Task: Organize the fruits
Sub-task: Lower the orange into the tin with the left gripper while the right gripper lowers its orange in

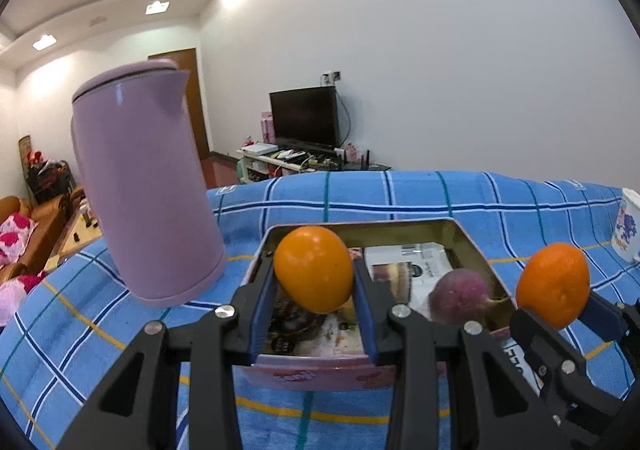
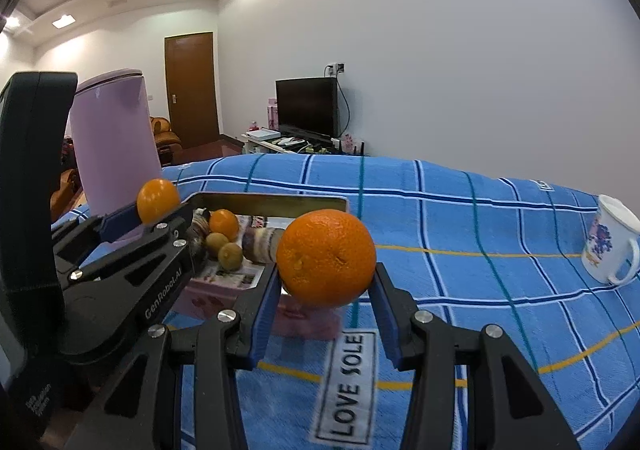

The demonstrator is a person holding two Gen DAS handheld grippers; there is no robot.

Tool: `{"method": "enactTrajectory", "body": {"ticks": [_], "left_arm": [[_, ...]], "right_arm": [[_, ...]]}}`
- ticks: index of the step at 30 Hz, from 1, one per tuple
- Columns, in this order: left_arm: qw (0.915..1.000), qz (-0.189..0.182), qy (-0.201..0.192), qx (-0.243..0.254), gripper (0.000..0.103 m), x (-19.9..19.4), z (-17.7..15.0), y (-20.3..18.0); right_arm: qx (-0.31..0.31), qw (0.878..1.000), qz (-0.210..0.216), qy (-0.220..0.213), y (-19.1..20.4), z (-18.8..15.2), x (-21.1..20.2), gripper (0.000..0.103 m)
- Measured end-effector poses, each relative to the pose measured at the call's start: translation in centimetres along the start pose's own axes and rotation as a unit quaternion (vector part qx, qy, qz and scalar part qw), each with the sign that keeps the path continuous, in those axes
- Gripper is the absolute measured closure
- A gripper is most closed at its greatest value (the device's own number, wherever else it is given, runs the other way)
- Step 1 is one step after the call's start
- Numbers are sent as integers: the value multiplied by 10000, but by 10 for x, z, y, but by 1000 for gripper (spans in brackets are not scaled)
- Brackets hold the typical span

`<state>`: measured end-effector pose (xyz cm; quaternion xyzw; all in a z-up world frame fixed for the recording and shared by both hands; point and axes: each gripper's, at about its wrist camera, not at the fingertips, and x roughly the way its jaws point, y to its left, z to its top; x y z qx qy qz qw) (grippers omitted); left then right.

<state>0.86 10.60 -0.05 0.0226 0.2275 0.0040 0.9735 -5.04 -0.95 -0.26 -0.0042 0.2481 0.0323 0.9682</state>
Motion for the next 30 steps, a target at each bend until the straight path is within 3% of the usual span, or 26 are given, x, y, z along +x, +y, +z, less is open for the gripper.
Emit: {"method": "enactTrajectory", "body": {"ticks": [11, 30], "left_arm": [[9996, 88, 126, -229, 64, 9, 0, 14], [9994, 147, 133, -270, 64, 13, 0, 18]], "right_arm": [[-94, 9996, 102, -249, 4, 1, 0, 56], [-58, 9997, 113, -230, 6, 6, 4, 56]]}}
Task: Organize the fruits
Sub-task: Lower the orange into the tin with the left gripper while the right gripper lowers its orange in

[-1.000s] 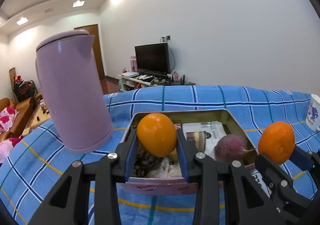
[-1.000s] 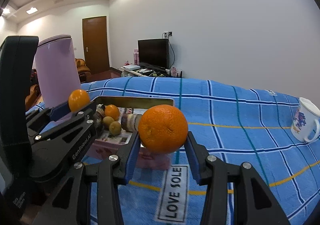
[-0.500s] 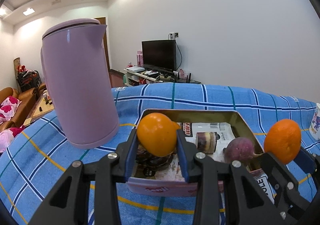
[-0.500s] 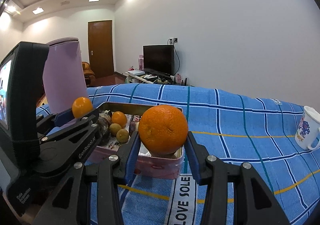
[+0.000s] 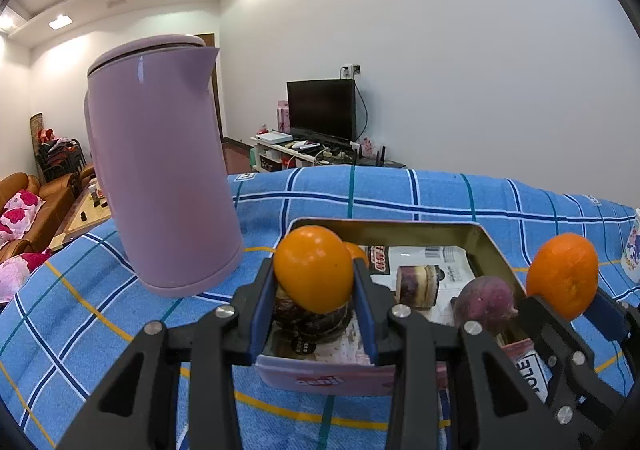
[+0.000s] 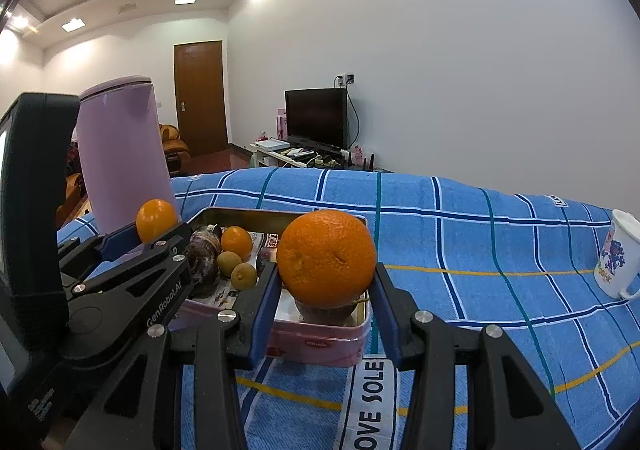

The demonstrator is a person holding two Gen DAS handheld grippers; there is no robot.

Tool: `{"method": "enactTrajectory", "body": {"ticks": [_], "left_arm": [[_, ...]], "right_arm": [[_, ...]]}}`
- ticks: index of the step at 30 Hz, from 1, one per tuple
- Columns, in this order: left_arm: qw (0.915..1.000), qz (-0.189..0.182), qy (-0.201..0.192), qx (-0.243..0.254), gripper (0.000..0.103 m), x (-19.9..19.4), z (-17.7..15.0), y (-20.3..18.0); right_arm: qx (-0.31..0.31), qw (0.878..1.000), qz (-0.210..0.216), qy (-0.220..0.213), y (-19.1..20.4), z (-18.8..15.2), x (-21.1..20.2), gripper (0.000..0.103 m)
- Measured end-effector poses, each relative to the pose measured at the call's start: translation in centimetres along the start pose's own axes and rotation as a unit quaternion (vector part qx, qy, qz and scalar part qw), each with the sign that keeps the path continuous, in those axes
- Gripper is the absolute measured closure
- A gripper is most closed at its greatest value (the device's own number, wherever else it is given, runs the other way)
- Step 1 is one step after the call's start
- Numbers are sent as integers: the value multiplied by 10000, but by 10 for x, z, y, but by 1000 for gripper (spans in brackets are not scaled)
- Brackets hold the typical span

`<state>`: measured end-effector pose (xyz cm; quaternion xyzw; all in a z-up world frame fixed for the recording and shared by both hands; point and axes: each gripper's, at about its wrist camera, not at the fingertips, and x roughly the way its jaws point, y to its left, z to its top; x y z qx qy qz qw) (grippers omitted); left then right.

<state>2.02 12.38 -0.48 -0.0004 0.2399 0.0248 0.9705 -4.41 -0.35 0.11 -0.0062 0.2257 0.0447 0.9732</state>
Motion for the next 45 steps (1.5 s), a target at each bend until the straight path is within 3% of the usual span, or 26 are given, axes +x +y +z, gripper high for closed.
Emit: {"method": "enactTrajectory", "body": {"ticks": [6, 11, 15, 20, 26, 28, 31, 42, 45], "left_arm": [[10000, -8, -19, -11, 64, -1, 0, 1], [9997, -168, 75, -183, 64, -3, 6, 4], [9998, -192, 49, -23, 64, -2, 20, -3], [9996, -125, 62, 230, 64, 18, 40, -16], [9992, -217, 292, -152, 64, 44, 36, -10], [9987, -278, 418, -43, 64, 51, 31, -10], [9992, -79, 335, 224, 64, 52, 28, -11], [9984, -156, 434, 316, 64, 60, 27, -13], [9982, -182, 495, 271, 64, 61, 25, -11]], "right_arm": [[42, 9999, 7, 153, -5, 4, -1, 56], [51, 10000, -21, 63, -13, 32, -1, 56], [-36, 9999, -95, -84, -13, 53, 5, 56], [152, 9995, -277, -73, -17, 55, 25, 56], [362, 9983, -391, 239, -18, 47, 56, 56], [290, 9984, -358, 342, -11, 45, 66, 56], [329, 9978, -256, 506, -6, 39, 79, 56], [272, 9929, -26, 1161, -6, 30, 111, 55], [225, 9931, 51, 1150, -3, 31, 112, 55]]}}
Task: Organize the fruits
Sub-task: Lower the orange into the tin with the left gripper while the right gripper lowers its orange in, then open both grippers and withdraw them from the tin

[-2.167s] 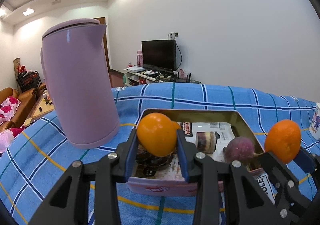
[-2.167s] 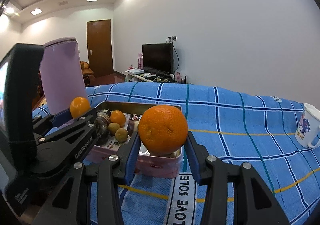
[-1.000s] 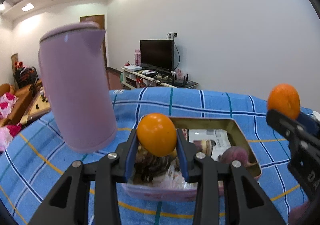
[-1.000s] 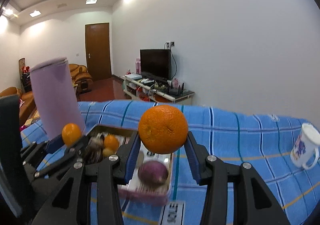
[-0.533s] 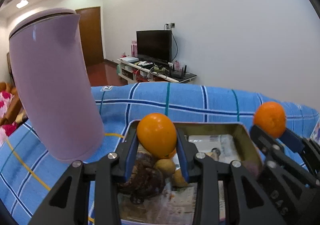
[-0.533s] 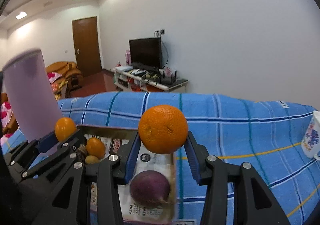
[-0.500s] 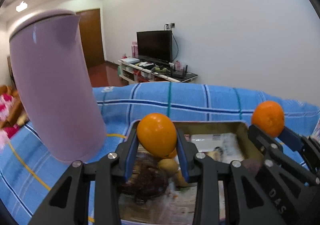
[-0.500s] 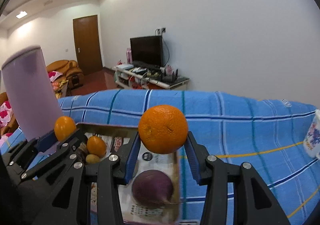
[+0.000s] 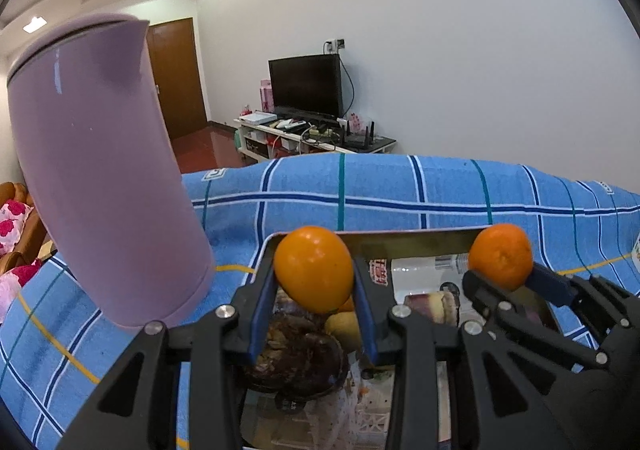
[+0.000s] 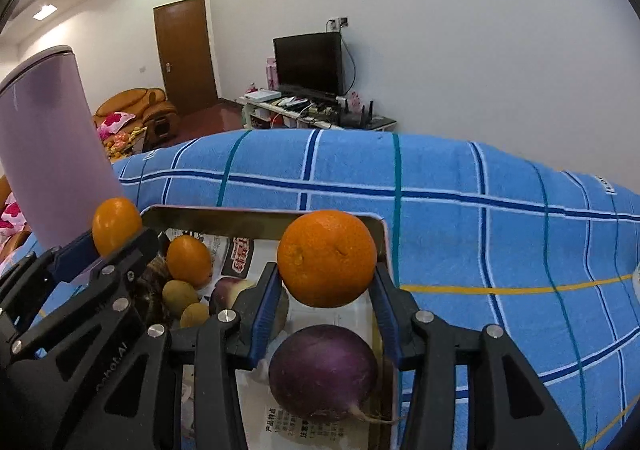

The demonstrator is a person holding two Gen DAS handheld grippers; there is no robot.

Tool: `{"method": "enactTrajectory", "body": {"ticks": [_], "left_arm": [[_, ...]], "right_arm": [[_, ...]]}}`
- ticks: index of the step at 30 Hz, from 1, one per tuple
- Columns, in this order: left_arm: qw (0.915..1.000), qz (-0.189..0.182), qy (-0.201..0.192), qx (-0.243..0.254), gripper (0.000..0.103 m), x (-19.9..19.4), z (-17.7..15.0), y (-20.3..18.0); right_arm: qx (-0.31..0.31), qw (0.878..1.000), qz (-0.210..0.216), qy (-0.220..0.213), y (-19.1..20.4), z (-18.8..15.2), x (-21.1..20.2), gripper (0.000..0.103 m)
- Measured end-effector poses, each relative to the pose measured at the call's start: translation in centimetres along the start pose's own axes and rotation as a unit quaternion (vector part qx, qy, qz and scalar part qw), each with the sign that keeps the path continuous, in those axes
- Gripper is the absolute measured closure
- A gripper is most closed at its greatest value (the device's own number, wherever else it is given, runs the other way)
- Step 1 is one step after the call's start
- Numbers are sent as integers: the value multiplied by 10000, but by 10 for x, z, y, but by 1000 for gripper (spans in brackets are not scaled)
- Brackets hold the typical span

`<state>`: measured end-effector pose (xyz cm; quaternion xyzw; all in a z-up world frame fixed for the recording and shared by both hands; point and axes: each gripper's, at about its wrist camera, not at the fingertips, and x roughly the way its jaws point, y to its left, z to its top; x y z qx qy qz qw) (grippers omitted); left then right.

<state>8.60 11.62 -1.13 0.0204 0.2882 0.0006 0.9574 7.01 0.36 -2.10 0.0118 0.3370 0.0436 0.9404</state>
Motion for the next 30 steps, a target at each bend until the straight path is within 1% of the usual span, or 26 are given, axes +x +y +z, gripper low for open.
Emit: {"method": "enactTrajectory", "body": {"ticks": [3, 6, 9, 12, 15, 18, 22, 24, 29, 30], "left_arm": [[10000, 13, 7, 20, 65, 0, -1, 0], [10000, 28, -65, 28, 65, -1, 0, 0], [9999, -48, -125, -1, 65, -6, 2, 2], [9998, -74, -178, 85, 65, -10, 1, -2], [9995, -144, -222, 170, 65, -13, 0, -9], [9994, -217, -210, 179, 65, -14, -1, -13], [9992, -301, -64, 242, 64, -8, -3, -20], [9993, -323, -58, 198, 64, -8, -3, -19], [9993, -316, -17, 220, 64, -7, -2, -19], [9992, -315, -1, 250, 64, -6, -1, -21]], "right_arm": [[11, 9998, 214, -10, -1, 0, 0, 54], [138, 9980, 608, 26, -8, 1, 3, 54], [474, 9914, 1219, -29, -21, 0, 1, 54], [815, 9846, 1538, -146, -30, -2, -6, 53], [906, 9841, 1423, -559, -33, -2, -24, 53], [996, 9846, 1193, -796, -34, -6, -36, 50], [1132, 9861, 891, -832, -38, -15, -45, 50], [1125, 9877, 675, -856, -39, -17, -48, 50], [940, 9912, 14, -935, -38, -22, -56, 50], [941, 9911, -29, -940, -40, -24, -58, 50]]}}
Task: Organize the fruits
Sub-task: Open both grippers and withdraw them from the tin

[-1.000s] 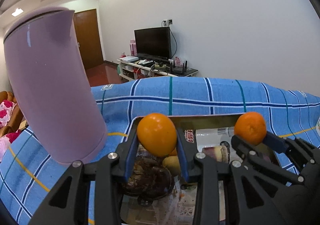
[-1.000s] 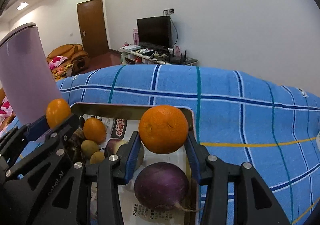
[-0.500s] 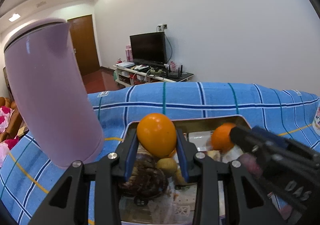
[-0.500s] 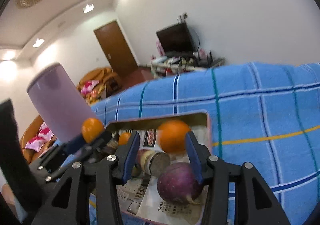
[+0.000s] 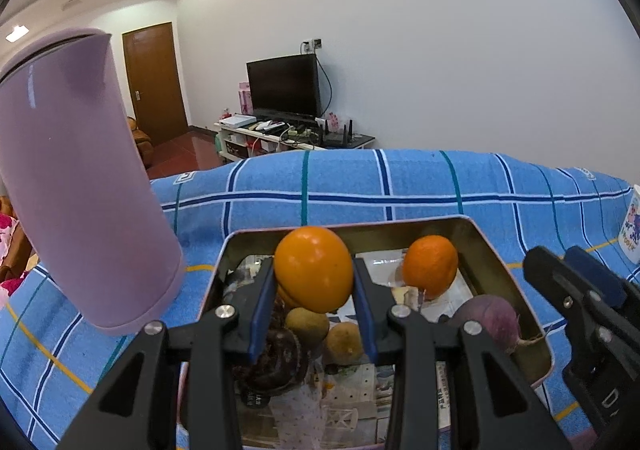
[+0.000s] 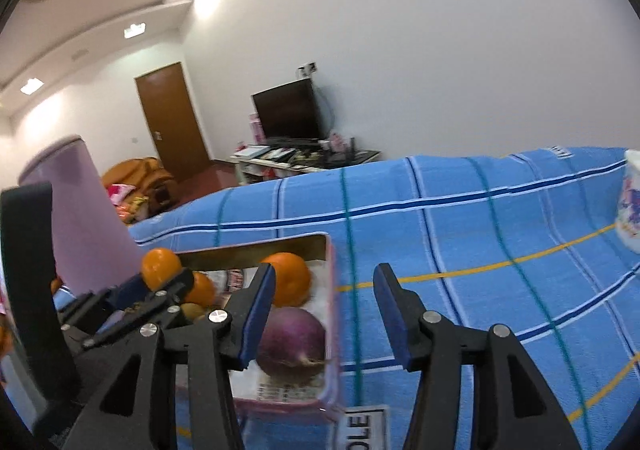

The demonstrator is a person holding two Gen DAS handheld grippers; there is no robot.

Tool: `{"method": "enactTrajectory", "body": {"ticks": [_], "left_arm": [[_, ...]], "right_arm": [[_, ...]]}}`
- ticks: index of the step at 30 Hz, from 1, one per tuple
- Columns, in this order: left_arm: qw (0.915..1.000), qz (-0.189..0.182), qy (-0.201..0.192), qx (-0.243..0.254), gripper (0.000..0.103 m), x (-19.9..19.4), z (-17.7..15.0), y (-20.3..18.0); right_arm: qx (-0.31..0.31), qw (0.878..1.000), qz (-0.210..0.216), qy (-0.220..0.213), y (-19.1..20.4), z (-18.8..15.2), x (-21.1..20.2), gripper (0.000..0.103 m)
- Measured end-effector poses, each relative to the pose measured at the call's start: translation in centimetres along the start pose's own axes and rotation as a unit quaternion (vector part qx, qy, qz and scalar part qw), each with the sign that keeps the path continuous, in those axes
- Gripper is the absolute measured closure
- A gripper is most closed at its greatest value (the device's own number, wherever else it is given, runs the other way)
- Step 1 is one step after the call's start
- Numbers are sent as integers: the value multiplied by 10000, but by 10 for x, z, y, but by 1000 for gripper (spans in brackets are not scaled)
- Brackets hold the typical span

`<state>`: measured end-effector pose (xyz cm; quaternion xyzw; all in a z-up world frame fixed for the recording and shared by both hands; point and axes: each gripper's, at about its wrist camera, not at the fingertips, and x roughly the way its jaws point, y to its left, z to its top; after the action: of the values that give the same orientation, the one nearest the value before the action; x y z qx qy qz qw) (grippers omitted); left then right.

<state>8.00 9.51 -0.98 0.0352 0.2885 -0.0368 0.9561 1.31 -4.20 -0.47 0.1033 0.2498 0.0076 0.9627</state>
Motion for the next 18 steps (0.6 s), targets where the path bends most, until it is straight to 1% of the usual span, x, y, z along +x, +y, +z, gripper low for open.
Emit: {"method": "enactTrajectory", "body": {"ticks": [3, 5, 7, 8, 9, 10, 11, 12, 14, 18], "left_arm": [[10000, 63, 47, 52, 63, 3, 1, -3], [9998, 165, 47, 31, 58, 2, 0, -3], [9995, 317, -13, -10, 27, -1, -1, -2], [9991, 415, -105, -34, 21, -5, -1, -2], [9988, 457, -192, -47, 17, -9, -2, -1], [9983, 472, -327, -46, 12, -14, -4, -1], [9979, 470, -442, -25, 9, -19, -5, -2], [9972, 502, -552, 6, 0, -24, -7, -3], [9947, 638, -800, 42, 0, -35, -10, -5], [9916, 751, -1049, 106, 0, -49, -14, -3]], "right_arm": [[80, 10000, -4, -12, -5, -3, -4, 50], [104, 9999, -2, -37, -6, -4, -7, 49], [182, 9998, 30, -118, -9, -6, -12, 48], [194, 9997, 39, -173, -9, -7, -15, 45], [190, 9995, 35, -242, -8, -9, -19, 34], [176, 9993, 17, -340, -8, -9, -23, 27], [162, 9990, 1, -421, -7, -10, -27, 27], [131, 9985, -12, -539, -5, -11, -32, 27], [19, 9977, -22, -681, -1, -13, -40, 26], [-86, 9976, -87, -675, 4, -16, -47, 24]]}}
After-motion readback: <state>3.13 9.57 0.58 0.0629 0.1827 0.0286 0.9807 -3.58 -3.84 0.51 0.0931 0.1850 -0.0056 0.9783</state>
